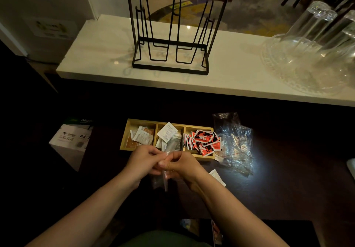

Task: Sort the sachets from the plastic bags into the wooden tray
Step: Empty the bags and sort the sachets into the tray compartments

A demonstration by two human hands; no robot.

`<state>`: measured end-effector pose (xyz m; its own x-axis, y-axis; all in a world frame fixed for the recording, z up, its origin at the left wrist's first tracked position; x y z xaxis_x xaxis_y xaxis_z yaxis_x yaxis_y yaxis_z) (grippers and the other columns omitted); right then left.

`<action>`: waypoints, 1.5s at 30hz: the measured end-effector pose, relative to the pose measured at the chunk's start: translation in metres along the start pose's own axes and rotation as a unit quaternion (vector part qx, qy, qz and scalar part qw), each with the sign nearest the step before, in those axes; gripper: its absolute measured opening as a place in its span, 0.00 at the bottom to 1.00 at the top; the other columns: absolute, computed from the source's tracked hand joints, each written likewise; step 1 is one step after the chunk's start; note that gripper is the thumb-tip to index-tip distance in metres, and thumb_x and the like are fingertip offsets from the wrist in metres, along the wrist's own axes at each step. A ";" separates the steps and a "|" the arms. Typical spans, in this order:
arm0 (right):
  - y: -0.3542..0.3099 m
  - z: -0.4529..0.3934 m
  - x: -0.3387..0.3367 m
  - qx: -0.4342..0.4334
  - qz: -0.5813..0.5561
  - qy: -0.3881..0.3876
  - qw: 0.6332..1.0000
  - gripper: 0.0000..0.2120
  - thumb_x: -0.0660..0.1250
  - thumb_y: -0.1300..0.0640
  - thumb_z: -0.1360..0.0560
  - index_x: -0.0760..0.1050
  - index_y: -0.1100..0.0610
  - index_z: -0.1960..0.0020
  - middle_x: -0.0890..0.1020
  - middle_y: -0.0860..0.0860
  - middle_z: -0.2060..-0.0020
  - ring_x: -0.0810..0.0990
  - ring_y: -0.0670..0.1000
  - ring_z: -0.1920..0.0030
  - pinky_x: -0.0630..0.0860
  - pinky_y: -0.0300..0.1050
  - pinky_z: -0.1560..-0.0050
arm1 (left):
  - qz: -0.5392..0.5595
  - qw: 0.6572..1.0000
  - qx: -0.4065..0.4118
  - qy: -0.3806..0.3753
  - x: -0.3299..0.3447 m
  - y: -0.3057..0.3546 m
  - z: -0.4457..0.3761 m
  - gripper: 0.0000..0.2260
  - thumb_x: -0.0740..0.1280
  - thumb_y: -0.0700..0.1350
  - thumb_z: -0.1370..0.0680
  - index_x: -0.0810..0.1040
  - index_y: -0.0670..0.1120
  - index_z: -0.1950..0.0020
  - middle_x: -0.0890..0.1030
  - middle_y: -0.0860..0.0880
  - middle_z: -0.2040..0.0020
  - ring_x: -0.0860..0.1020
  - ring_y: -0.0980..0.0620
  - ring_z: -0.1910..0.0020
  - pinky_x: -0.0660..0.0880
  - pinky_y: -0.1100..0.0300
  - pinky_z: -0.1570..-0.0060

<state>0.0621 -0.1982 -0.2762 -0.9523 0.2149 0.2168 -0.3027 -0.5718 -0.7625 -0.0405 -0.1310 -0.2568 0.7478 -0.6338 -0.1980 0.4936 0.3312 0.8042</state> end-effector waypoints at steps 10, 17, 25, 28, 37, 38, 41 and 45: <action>-0.002 -0.002 -0.004 0.004 -0.064 -0.009 0.998 0.06 0.67 0.70 0.27 0.77 0.65 0.51 0.82 0.56 0.61 0.82 0.51 0.61 0.81 0.44 0.58 | 0.026 1.000 0.005 0.010 -0.001 -0.005 0.000 0.06 0.64 0.42 0.22 0.79 0.40 0.54 0.81 0.43 0.62 0.81 0.48 0.63 0.81 0.57 0.64; -0.009 0.004 -0.003 -0.012 -0.040 0.020 0.999 0.07 0.70 0.70 0.30 0.78 0.64 0.54 0.82 0.54 0.67 0.80 0.48 0.67 0.78 0.37 0.66 | -0.028 0.999 0.040 0.012 0.004 0.000 0.005 0.07 0.66 0.45 0.23 0.79 0.42 0.53 0.83 0.43 0.59 0.83 0.47 0.62 0.81 0.56 0.65; -0.008 0.006 -0.001 -0.015 -0.016 0.040 0.999 0.07 0.71 0.70 0.31 0.77 0.61 0.57 0.81 0.52 0.67 0.80 0.46 0.69 0.76 0.35 0.68 | -0.067 0.998 0.019 -0.007 0.000 0.003 0.007 0.07 0.64 0.43 0.21 0.79 0.41 0.54 0.83 0.42 0.62 0.83 0.46 0.65 0.81 0.58 0.69; -0.004 0.004 0.000 -0.012 -0.045 0.044 0.998 0.07 0.71 0.70 0.30 0.77 0.63 0.54 0.80 0.53 0.66 0.78 0.48 0.67 0.76 0.37 0.65 | -0.194 0.978 0.064 0.025 0.000 0.009 0.008 0.09 0.60 0.46 0.20 0.75 0.47 0.59 0.79 0.47 0.67 0.79 0.51 0.71 0.77 0.59 0.72; -0.002 0.003 -0.003 -0.026 -0.078 0.073 0.994 0.09 0.68 0.66 0.26 0.79 0.66 0.47 0.82 0.57 0.60 0.80 0.53 0.59 0.78 0.44 0.56 | 0.020 1.000 0.022 -0.004 0.012 -0.010 0.005 0.10 0.57 0.44 0.18 0.70 0.45 0.58 0.73 0.46 0.66 0.73 0.53 0.73 0.75 0.58 0.75; -0.004 0.004 -0.003 -0.043 -0.034 0.090 0.994 0.07 0.68 0.64 0.26 0.79 0.65 0.49 0.82 0.56 0.60 0.80 0.52 0.59 0.78 0.44 0.56 | 0.038 0.999 0.017 0.002 0.013 -0.011 0.007 0.09 0.56 0.44 0.18 0.70 0.44 0.57 0.72 0.45 0.65 0.72 0.53 0.73 0.75 0.58 0.75; -0.016 0.008 -0.001 -0.103 0.107 0.156 0.977 0.01 0.70 0.61 0.27 0.79 0.59 0.56 0.81 0.51 0.65 0.80 0.49 0.63 0.78 0.40 0.61 | 0.054 0.998 -0.005 0.030 0.017 -0.012 0.010 0.10 0.54 0.48 0.18 0.71 0.45 0.52 0.73 0.44 0.63 0.74 0.50 0.71 0.75 0.58 0.76; -0.025 0.010 0.005 -0.145 0.201 0.209 0.946 0.05 0.70 0.60 0.28 0.78 0.53 0.62 0.81 0.50 0.66 0.82 0.53 0.62 0.80 0.50 0.56 | -0.021 0.991 0.052 0.118 0.016 -0.003 0.012 0.12 0.53 0.50 0.18 0.72 0.46 0.54 0.74 0.47 0.64 0.76 0.50 0.69 0.72 0.63 0.77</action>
<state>0.0645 -0.1905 -0.2495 -0.8706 0.3546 -0.3409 0.1626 -0.4466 -0.8798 -0.0358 -0.1503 -0.2555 0.8163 -0.4610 -0.3481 0.4872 0.2258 0.8436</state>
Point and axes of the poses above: each hand's wrist, its own z-axis away from the middle knuckle, its own x-axis out of the palm, y = z × x, the point moved 6 cm from there along -z, towards the middle knuckle
